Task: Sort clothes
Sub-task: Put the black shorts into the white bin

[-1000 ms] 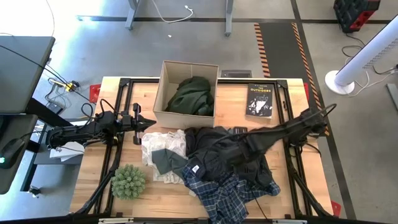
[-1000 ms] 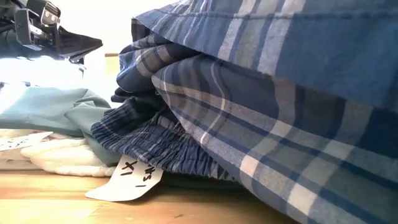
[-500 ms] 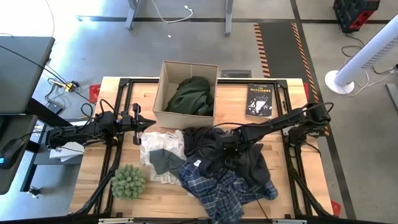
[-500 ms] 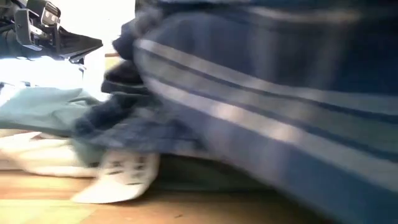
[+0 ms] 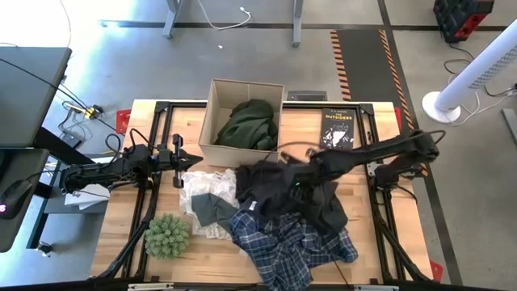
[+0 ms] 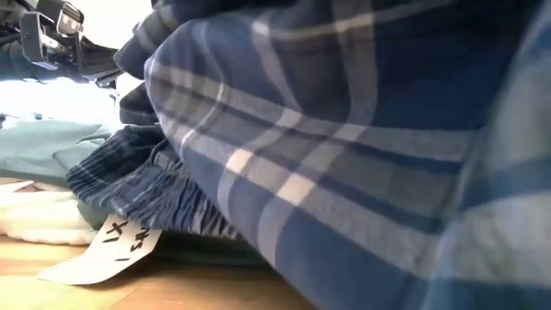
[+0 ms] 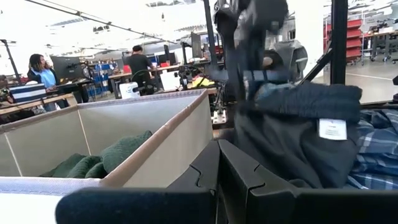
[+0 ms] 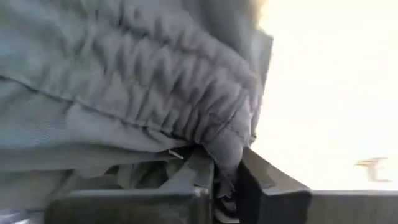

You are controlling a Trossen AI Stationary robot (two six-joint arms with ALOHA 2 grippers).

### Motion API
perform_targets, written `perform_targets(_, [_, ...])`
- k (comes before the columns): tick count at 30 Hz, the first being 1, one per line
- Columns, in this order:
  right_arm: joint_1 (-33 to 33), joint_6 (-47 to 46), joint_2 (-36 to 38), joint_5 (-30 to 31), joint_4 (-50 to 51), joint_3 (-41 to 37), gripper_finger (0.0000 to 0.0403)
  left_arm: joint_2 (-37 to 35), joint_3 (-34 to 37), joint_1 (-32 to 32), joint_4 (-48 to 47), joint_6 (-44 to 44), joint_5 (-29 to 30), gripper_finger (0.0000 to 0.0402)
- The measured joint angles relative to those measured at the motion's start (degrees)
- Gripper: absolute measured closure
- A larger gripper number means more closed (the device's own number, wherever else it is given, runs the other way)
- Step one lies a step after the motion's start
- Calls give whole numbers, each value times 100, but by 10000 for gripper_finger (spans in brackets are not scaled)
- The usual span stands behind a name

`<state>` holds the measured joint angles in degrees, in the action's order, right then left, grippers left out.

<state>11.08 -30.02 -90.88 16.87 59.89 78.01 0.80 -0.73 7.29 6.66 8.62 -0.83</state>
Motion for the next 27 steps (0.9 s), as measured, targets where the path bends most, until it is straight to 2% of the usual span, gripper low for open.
perform_targets(3, [178, -57, 401, 697, 431, 801, 386, 0, 0, 0, 0, -2, 1, 400])
perform_targets(7, [406, 404, 873, 1850, 191, 1756, 386, 0, 0, 1, 0, -1, 0, 400])
perform_targets(10, [511, 1406, 1083, 2695, -747, 2309, 386, 0, 0, 2, 0, 0, 1, 400])
perform_targets(13, [457, 3103, 1200, 2857, -2511, 2657, 387, 0, 0, 2, 0, -2, 1, 400])
perform_targets(16, [216, 4859, 1203, 2295, -4707, 2840, 387, 0, 0, 0, -1, -2, 1, 400])
perform_targets(20, [-387, 6160, 1027, 553, -7325, 2929, 382, 0, 0, 2, 0, 0, -1, 400])
perform_targets(22, [-826, 6237, 868, -425, -8324, 2929, 381, 0, 0, 0, 0, 0, 1, 400])
perform_targets(24, [-1301, 5972, 648, -1039, -9062, 2929, 381, 0, 0, 2, 0, 0, 1, 400])
perform_targets(27, [-2041, 5238, 277, -1139, -9371, 2929, 382, 0, 0, 2, 0, 0, -1, 400])
